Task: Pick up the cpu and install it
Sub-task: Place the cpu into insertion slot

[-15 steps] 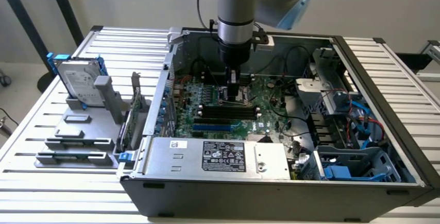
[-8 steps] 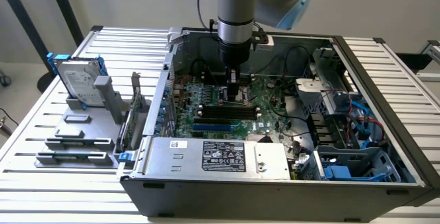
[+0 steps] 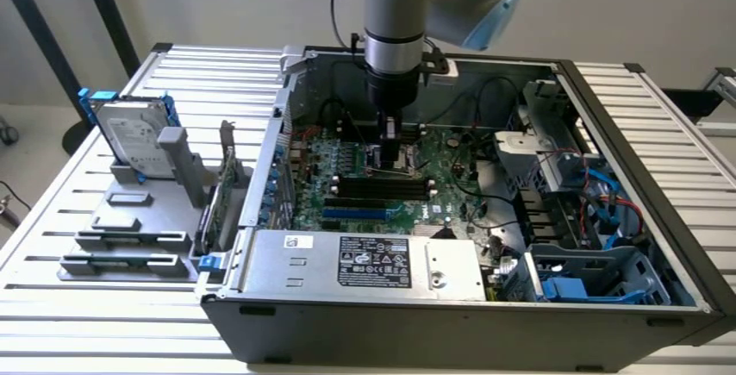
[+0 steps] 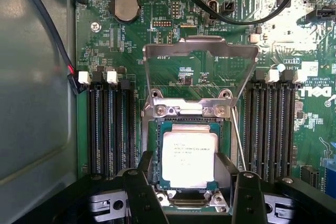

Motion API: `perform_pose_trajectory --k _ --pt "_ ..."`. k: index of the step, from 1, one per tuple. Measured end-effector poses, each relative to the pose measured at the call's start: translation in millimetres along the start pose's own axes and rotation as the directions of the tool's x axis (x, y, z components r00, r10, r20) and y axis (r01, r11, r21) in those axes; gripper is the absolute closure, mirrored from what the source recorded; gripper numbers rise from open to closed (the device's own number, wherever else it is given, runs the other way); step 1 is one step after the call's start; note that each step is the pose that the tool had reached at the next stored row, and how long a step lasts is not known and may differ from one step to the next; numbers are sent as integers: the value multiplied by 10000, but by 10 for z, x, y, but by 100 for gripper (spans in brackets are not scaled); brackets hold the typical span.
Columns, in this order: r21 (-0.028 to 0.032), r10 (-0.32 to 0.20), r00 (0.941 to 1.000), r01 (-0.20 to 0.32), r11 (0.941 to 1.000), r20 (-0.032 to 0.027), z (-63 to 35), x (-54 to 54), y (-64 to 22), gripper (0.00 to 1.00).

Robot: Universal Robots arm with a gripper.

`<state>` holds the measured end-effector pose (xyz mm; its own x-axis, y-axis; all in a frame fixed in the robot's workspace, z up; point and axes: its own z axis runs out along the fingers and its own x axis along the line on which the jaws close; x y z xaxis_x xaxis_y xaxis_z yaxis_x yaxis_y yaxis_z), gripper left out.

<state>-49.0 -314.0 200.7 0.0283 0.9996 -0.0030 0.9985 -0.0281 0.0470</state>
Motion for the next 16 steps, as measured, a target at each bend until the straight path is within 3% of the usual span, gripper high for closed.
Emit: perform_pose_trajectory --k 9,16 --pt "2 -26 10000 26 10000 1 -3 1 35 42" --pt "13 -26 10000 26 10000 -1 -136 -1 -9 42"
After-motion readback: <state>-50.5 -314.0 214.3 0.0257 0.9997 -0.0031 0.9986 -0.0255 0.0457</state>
